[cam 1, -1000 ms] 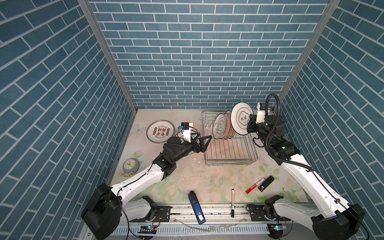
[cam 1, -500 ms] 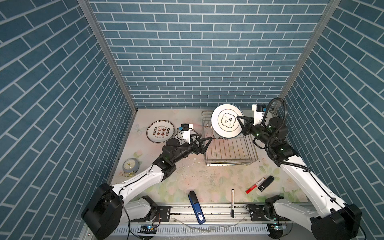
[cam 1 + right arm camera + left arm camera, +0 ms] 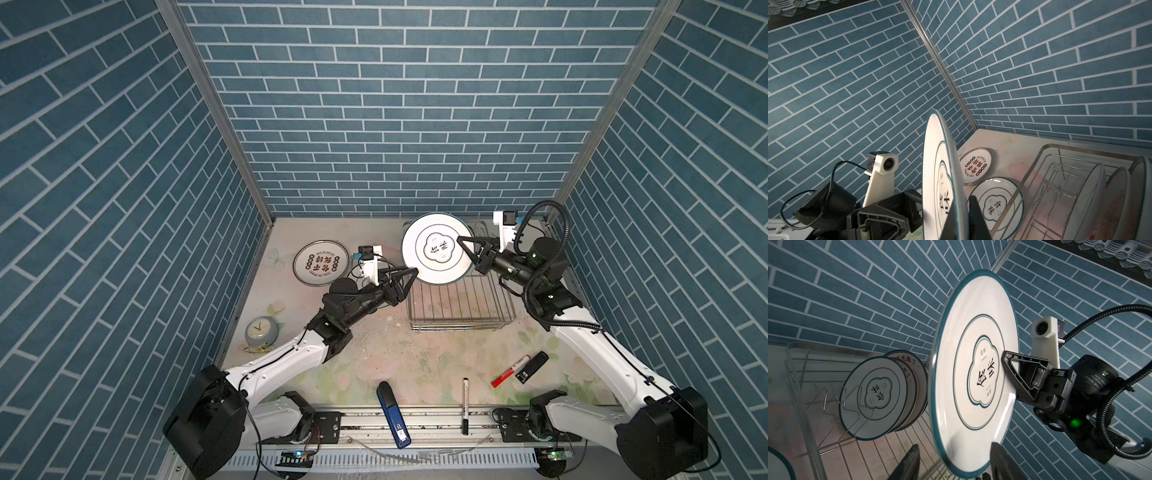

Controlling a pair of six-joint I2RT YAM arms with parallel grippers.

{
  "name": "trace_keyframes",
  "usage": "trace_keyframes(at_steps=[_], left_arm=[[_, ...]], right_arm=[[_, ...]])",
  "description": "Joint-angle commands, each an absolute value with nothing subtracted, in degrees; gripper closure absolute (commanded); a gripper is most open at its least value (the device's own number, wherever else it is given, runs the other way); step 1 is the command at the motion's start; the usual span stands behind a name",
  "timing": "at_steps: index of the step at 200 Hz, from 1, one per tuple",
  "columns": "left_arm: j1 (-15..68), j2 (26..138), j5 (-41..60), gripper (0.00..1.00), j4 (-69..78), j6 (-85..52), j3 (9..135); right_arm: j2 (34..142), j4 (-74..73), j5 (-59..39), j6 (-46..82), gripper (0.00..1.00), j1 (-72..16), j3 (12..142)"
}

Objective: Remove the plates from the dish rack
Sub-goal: 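Grasp the lifted plate's rim with the left gripper while the right gripper holds it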

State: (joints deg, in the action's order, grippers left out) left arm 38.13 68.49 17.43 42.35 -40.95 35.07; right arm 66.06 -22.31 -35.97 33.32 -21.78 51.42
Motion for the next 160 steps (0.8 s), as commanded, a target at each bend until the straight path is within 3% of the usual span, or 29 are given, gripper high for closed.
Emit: trace_keyframes(at_steps=[1,13,47,113,141,160], left_arm=[[38.23,69.51,15.83,0.51,44.25,-42.43,35.58],[38.23,69.85,15.22,0.52,44.23,-43.52,35.68],[38.36,70.05,15.27,0.69,46.27,-44.94,35.40],[38.41,70.97,15.38,0.83,43.60,-45.10,36.65],[38.41,71.17,14.90,1.00,42.79,-45.25,36.74],[38.41,71.30,14.50,1.00,42.56,-45.43,36.83]], right_arm=[[66.22,-28.77,-38.87,36.36,0.98,-21.62,50.68],[66.43,-29.53,-39.56,36.70,0.98,-21.59,50.41],[67.05,-30.75,-40.80,37.38,0.98,-21.62,49.84],[68.55,-30.68,-41.48,37.35,0.98,-21.63,50.04],[68.69,-30.54,-41.50,37.27,0.97,-21.57,50.06],[69.14,-30.39,-41.36,37.18,0.94,-21.61,50.05]])
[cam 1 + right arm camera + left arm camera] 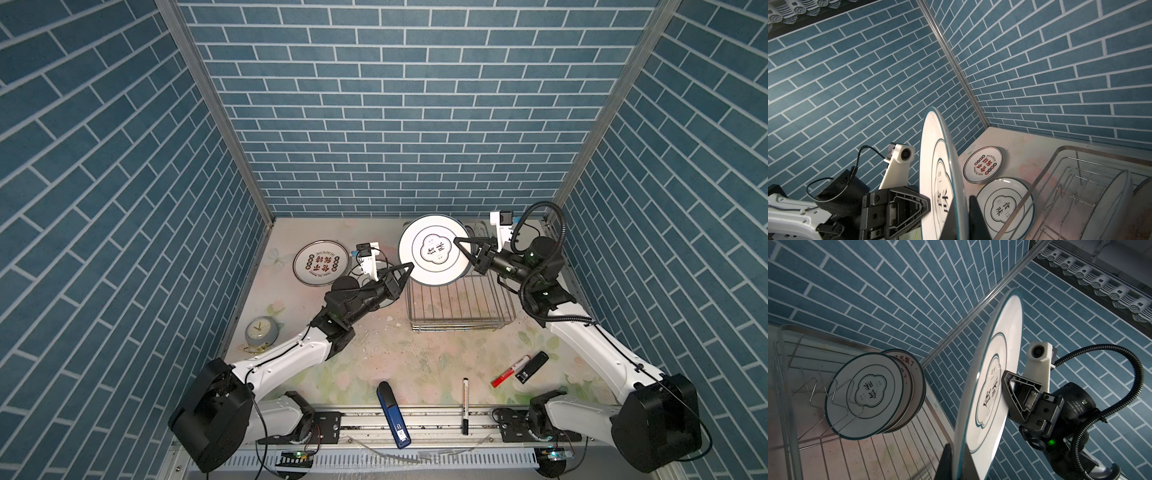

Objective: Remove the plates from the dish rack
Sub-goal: 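Grasp the lifted plate's rim with the left gripper while the right gripper holds it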

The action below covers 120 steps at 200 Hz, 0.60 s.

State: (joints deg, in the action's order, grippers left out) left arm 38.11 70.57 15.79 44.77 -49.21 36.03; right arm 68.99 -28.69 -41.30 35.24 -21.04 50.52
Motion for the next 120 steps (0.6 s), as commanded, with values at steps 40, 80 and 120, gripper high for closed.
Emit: trace_keyframes(at_steps=[40,80,120], left_arm=[[38.41,71.70,14.25,1.00,41.36,-47.69,37.44],[38.47,70.84,12.13,1.00,37.81,-49.21,37.89],[38.41,69.16,8.49,1.00,35.63,-50.34,36.94]], right_arm=[[69.87,-29.22,-40.70,36.74,0.78,-21.62,50.43],[70.20,-27.84,-39.69,36.65,0.48,-21.62,50.54],[70.68,-20.74,-35.76,33.52,0.12,-21.62,53.01]])
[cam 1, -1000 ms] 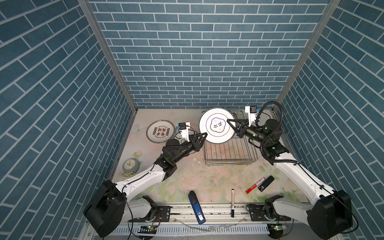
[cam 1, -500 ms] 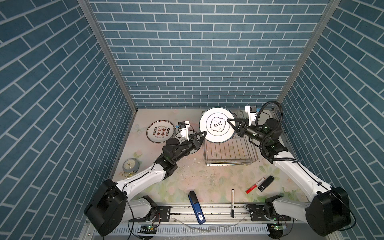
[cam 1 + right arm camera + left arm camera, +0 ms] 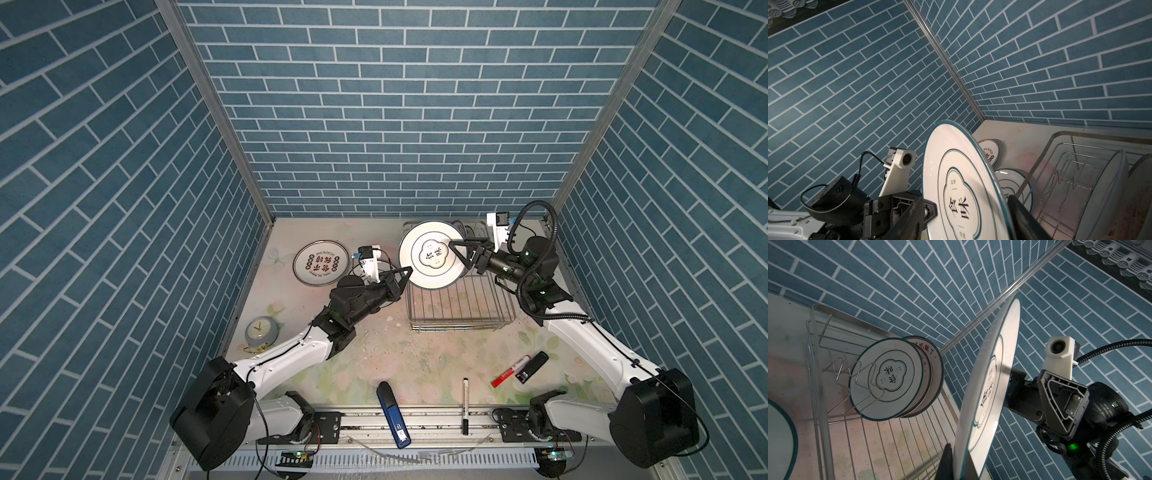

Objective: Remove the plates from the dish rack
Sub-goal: 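Grasp the lifted plate's rim with the left gripper while the right gripper holds it, then carry the plate with both grippers toward the plates on the table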

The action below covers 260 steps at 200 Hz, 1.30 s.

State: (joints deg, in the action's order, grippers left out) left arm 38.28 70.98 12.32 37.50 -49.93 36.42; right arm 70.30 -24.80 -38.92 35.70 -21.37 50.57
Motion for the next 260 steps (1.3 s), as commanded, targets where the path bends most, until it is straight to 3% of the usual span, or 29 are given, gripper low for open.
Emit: trace_keyframes(at_steps=[1,12,54,139,260], left_arm=[[38.41,69.12,8.42,1.00,35.48,-50.30,36.97],[38.41,68.20,6.96,1.00,33.73,-50.43,36.79],[38.26,65.07,1.81,1.00,29.02,-50.08,35.87],[37.18,56.65,-8.37,1.00,20.40,-51.92,32.78],[30.63,52.94,-5.42,1.00,19.11,-57.70,28.47]], right_arm=[[70.63,-20.52,-35.50,33.41,0.12,-21.62,53.05],[69.88,-18.67,-32.87,31.89,0.01,-21.70,53.17],[66.27,-12.77,-24.91,25.07,0.01,-23.74,53.09],[69.71,-0.16,-28.31,9.03,0.01,-36.95,60.94],[77.11,3.76,-24.00,5.37,0.01,-42.71,67.10]])
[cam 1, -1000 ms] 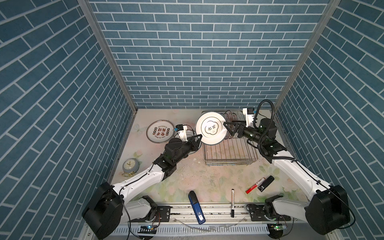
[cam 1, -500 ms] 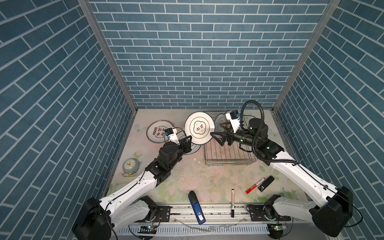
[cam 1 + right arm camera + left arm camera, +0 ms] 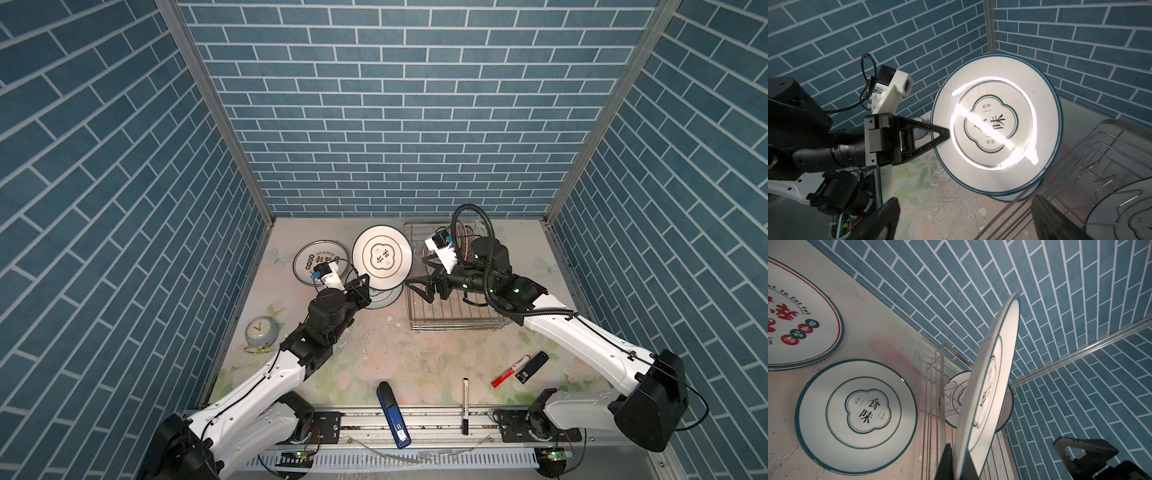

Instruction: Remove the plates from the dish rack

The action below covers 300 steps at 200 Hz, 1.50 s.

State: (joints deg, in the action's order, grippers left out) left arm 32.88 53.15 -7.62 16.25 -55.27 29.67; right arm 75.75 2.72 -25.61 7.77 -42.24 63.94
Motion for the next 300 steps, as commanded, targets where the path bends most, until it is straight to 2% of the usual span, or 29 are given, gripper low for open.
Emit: trace_keyframes(at_steps=[1,127,227,300], left_arm=[[30.56,52.92,-5.39,1.00,19.13,-57.81,28.43],[27.58,55.60,-7.87,1.00,11.23,-66.58,28.21],[25.84,66.93,-6.01,1.00,13.89,-68.59,30.19],[24.74,72.42,-3.08,1.00,17.98,-71.23,29.79]], right_arm=[[77.14,3.73,-23.95,5.32,0.01,-42.67,67.12],[89.80,7.16,-21.36,4.92,0.01,-44.42,77.43],[102.38,11.33,-18.40,5.25,0.01,-45.60,88.21],[106.70,14.82,-16.65,3.96,0.01,-45.97,92.43]])
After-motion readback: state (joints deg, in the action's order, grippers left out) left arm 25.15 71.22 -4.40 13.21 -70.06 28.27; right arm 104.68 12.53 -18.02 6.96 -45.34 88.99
